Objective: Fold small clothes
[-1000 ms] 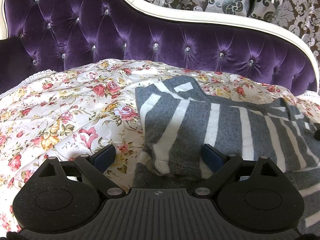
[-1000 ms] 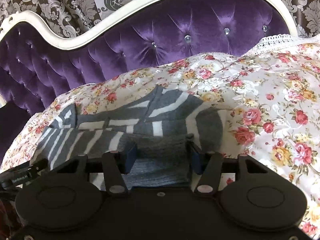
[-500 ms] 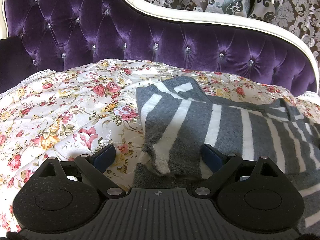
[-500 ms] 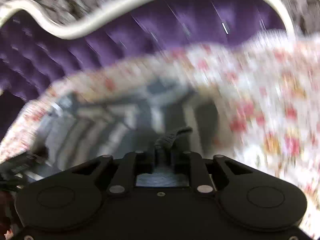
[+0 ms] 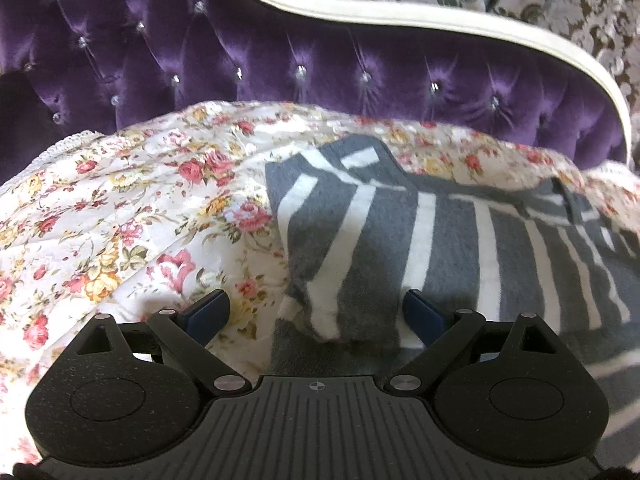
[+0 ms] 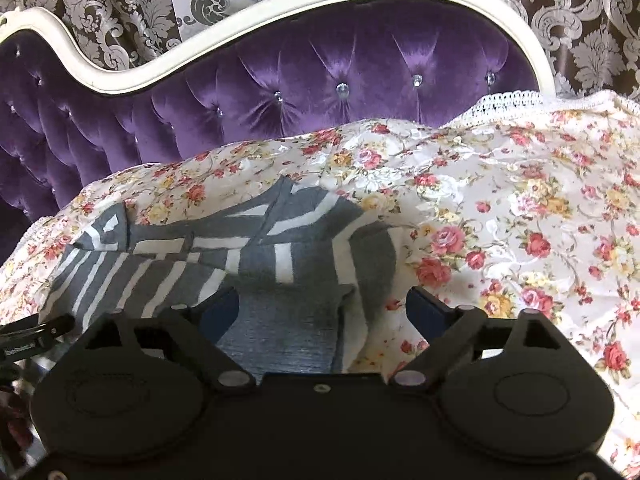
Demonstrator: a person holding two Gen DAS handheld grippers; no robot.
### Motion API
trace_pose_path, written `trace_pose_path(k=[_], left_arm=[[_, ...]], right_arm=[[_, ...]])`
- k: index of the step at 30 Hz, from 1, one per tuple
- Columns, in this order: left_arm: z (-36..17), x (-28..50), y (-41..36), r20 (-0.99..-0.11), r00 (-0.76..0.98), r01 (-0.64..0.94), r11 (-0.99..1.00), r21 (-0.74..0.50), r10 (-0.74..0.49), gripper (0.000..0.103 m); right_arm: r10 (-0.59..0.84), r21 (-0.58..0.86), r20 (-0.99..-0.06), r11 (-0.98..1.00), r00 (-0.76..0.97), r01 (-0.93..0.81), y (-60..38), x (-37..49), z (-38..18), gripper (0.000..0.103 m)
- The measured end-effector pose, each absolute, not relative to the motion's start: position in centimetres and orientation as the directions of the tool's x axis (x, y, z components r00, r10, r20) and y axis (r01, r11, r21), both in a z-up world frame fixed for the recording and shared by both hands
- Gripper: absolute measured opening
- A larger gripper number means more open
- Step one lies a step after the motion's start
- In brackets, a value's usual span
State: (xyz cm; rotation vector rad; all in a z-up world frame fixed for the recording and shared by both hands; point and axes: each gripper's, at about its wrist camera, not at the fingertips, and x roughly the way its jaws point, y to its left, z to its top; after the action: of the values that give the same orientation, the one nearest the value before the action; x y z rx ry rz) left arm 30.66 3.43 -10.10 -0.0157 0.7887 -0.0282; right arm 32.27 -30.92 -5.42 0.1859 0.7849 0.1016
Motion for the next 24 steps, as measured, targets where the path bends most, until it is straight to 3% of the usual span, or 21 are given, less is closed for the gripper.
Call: trace_pose_path(k=[5, 11, 14, 19, 24], left_arm=[[-9.4, 28.8, 4.5, -0.748, 0.662, 0.023, 0.999, -0.049, -0.052, 0.094], [-8.3, 23.7, 5.4, -0.745, 0.666, 0.097, 0.995, 0.028, -0.044, 0.094], [-7.4, 20.9, 6.4, -0.738, 0.670, 0.111, 0.994, -0.011, -0.083, 0.094], [-6.2, 16.6, 7.5, -0.724, 0.677, 0.130, 0.990, -0.054, -0.128, 0.094], [-5.5, 12.5, 7.7, -0.709, 0.680, 0.145, 0.982, -0.118, -0.186, 0.094]], right_arm=[[0.168, 0.205, -0.673, 0.978, 0.720, -0.036, -31.0, 31.7, -5.1, 0.092], [0.211, 0.226, -0.601, 0.970, 0.771, -0.089, -30.7, 29.6, -2.8, 0.094], [0.246, 0.258, -0.555, 0.959, 0.795, -0.116, -30.4, 27.4, -1.2, 0.103], [0.320, 0.339, -0.517, 0.928, 0.794, -0.153, -30.1, 21.9, -0.3, 0.103], [0.350, 0.393, -0.537, 0.909, 0.767, -0.139, -30.2, 15.4, -1.2, 0.103]])
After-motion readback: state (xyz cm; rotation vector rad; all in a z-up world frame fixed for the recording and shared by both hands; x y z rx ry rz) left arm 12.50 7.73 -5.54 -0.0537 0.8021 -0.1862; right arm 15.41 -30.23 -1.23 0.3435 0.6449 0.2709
